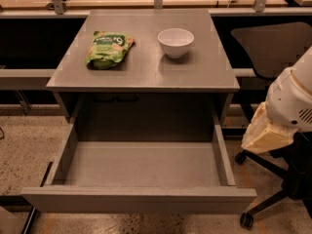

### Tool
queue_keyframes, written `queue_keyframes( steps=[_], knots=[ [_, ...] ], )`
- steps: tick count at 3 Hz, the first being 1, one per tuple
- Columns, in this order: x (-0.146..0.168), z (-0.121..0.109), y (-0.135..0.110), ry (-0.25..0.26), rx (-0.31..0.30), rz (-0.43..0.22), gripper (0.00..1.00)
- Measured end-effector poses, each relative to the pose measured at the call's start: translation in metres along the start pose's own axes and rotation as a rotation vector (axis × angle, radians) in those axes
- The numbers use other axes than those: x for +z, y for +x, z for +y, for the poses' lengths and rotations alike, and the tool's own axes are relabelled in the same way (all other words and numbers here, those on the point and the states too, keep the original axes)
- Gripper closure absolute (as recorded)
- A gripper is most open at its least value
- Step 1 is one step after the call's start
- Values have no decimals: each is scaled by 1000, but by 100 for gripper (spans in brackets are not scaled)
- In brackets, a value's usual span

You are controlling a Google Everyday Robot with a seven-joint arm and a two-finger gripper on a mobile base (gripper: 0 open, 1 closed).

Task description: Close top drawer

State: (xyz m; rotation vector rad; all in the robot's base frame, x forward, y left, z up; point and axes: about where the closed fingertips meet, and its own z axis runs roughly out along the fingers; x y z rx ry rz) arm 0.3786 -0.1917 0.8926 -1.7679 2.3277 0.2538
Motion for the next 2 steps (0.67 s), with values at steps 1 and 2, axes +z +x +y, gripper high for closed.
queue_keyframes(
  steps=[1,2],
  knots=[
    [4,3,2,-9,2,5,100],
    [9,4,1,-13,-3,10,100]
  ],
)
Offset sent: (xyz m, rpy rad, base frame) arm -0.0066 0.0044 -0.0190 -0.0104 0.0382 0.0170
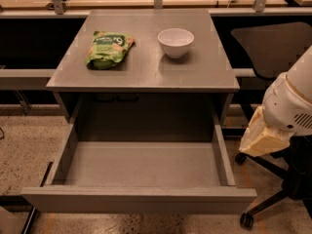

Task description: Close top drawer

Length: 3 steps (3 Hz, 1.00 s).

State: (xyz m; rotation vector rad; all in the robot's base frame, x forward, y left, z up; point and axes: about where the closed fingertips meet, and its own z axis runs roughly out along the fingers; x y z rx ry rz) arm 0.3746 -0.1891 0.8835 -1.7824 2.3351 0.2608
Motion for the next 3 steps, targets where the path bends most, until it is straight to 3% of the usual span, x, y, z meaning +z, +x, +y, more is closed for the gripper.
queue_keyframes(
  steps=[3],
  knots=[
    [96,55,9,-222,2,-20,100]
  ],
)
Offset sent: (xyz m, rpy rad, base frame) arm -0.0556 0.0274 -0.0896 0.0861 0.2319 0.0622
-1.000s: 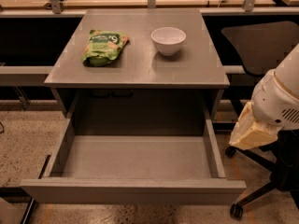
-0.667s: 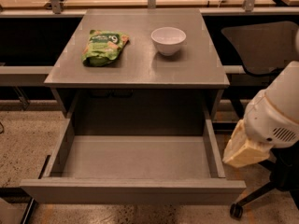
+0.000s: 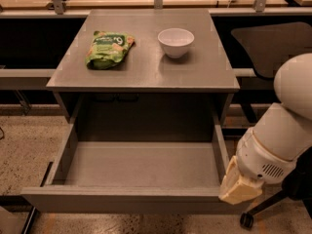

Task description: Close top drawer

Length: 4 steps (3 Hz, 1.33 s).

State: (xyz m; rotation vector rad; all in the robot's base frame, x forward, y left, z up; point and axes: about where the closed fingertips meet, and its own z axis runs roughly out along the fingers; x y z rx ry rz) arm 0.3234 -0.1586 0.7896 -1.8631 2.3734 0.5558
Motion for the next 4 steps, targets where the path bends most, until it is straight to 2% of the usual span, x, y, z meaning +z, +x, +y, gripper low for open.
queue_keyframes(
  steps=[2,3,4],
  knots=[
    [81,-7,8,-71,10,24,100],
    [113,-12,17,-89,31,31,100],
    [117,-13,18,-89,33,29,100]
  ],
)
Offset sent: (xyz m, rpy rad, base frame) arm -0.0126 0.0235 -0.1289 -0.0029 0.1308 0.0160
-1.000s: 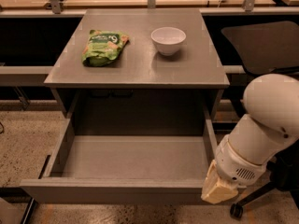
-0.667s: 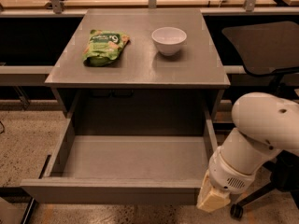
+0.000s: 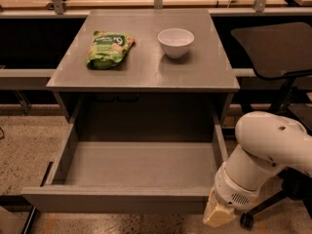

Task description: Close top drawer

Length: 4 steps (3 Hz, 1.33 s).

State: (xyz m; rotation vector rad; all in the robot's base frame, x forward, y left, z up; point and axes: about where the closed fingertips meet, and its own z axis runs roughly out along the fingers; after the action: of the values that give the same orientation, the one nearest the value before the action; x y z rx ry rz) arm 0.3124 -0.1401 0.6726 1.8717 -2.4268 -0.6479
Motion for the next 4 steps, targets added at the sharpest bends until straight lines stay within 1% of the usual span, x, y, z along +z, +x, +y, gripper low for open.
queue_keyframes(
  steps=[1,2,3,4],
  knots=[
    [12,0,-6,-27,-17,-29,100],
    [21,-10,-16,-21,-42,-55,100],
    [21,-10,-16,-21,-42,-55,100],
    [14,-60,-38,56,-99,-87,100]
  ],
)
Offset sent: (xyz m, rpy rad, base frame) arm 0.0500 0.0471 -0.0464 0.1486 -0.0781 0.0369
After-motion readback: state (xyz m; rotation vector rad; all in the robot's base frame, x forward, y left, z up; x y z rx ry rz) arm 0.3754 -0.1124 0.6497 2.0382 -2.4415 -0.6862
